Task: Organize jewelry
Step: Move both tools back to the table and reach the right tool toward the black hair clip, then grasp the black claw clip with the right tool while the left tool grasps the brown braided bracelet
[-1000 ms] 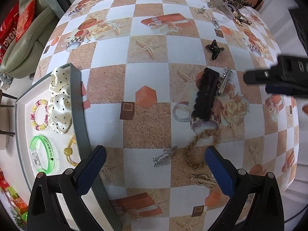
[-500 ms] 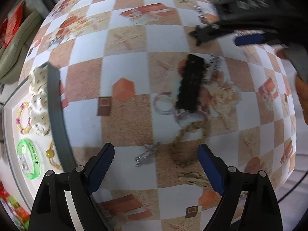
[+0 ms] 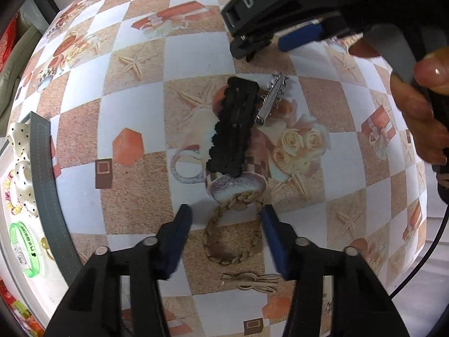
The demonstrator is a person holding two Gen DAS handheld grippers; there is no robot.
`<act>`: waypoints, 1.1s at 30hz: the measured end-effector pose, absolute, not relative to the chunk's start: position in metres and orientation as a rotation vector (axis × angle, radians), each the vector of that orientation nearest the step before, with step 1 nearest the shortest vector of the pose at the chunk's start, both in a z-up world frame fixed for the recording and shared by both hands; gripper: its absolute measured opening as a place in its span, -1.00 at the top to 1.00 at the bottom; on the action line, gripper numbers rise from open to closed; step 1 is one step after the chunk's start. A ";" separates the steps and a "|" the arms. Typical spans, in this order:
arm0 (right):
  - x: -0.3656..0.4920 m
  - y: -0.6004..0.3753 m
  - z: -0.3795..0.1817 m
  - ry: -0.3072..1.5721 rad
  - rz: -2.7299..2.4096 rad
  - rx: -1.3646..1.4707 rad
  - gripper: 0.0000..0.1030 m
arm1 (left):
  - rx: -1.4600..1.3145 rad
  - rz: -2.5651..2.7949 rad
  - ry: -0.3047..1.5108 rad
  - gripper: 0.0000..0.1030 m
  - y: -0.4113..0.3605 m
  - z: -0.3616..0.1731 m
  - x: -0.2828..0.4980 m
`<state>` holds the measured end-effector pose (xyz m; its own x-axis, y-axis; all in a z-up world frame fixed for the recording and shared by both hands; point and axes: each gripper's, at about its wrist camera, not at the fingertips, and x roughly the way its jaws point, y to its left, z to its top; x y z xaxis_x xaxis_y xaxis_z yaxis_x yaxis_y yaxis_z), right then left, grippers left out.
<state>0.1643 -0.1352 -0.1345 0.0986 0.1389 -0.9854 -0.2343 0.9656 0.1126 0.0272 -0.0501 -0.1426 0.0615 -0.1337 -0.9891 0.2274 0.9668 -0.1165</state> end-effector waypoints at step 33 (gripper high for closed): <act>0.095 -0.191 -0.092 1.437 0.210 0.187 0.25 | -0.131 -0.350 1.434 0.77 -0.014 -0.084 0.022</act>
<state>0.0954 -0.1911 -0.0920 0.1205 0.2547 -0.9595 -0.0310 0.9670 0.2529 0.0224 -0.0143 -0.0841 0.0956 -0.3131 -0.9449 0.1569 0.9421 -0.2963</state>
